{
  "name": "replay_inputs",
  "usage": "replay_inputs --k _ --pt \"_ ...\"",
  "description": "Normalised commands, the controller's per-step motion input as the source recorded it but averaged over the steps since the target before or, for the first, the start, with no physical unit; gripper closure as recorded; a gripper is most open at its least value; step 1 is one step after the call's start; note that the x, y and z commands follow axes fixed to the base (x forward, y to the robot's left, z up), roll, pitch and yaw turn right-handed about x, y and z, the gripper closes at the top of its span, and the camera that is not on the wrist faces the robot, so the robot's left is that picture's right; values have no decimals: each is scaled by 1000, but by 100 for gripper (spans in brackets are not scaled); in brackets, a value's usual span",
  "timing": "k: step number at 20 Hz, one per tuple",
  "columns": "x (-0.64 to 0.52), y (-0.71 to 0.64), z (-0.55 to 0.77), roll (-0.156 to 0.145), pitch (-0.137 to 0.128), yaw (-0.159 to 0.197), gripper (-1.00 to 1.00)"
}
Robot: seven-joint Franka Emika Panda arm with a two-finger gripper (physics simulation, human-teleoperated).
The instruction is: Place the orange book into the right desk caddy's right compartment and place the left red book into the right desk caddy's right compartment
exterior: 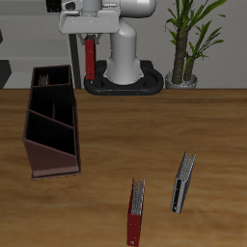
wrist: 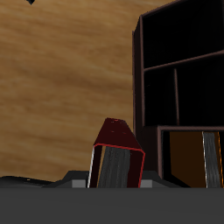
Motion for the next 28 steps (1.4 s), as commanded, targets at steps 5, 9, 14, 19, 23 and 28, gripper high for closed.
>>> replay_inputs --k 5,9,14,19,23,28 --pt "-132 -229 -35 1 27 27 100" --pt "-138 -71 55 25 2 40 100" --pt "-219 -363 247 -3 4 3 100" --pt "-112 -321 176 -25 -9 -9 100" --pt "-24 -273 95 57 29 35 100" --pt "117 -313 25 23 28 10 100"
